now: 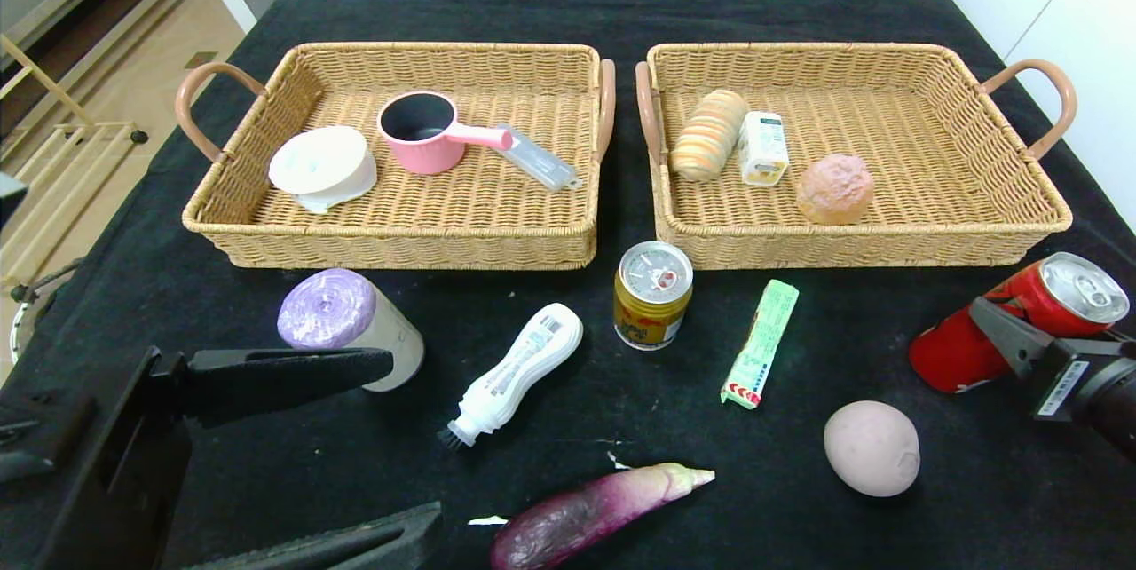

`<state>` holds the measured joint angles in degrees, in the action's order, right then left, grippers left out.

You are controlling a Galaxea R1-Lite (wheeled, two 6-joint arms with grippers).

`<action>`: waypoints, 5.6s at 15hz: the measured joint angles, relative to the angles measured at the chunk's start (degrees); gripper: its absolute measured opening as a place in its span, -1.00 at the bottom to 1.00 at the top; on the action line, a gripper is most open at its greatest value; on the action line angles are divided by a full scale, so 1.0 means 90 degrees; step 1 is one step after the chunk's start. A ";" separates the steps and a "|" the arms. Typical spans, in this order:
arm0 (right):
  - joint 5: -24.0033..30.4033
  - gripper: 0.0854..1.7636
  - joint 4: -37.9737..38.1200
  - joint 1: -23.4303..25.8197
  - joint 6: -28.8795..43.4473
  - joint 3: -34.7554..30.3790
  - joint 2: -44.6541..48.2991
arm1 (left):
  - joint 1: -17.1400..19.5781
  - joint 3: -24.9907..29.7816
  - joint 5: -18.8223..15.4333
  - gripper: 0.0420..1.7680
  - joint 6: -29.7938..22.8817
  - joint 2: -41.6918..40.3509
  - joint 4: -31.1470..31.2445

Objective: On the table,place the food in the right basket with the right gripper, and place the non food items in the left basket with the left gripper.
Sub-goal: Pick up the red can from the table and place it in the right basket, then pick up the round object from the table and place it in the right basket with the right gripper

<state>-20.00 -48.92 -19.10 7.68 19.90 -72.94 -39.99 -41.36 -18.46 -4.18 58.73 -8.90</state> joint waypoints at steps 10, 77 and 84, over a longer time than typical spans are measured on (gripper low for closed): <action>0.0068 0.11 0.0322 -0.0088 -0.0158 0.0095 0.0247 | 0.0000 0.0005 0.0000 0.94 0.0012 0.0000 0.0003; 0.1042 0.91 0.6666 -0.0394 -0.0328 0.4333 0.0138 | 0.0127 -0.0012 0.0003 0.94 0.0184 -0.0099 -0.0009; 0.0294 0.92 0.8180 -0.1521 0.1304 0.4294 0.0130 | 0.0137 -0.0012 0.0003 0.94 0.0184 -0.0095 -0.0008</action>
<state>-17.36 24.70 -32.79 19.42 58.54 -71.77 -38.75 -41.47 -18.43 -2.52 57.88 -8.97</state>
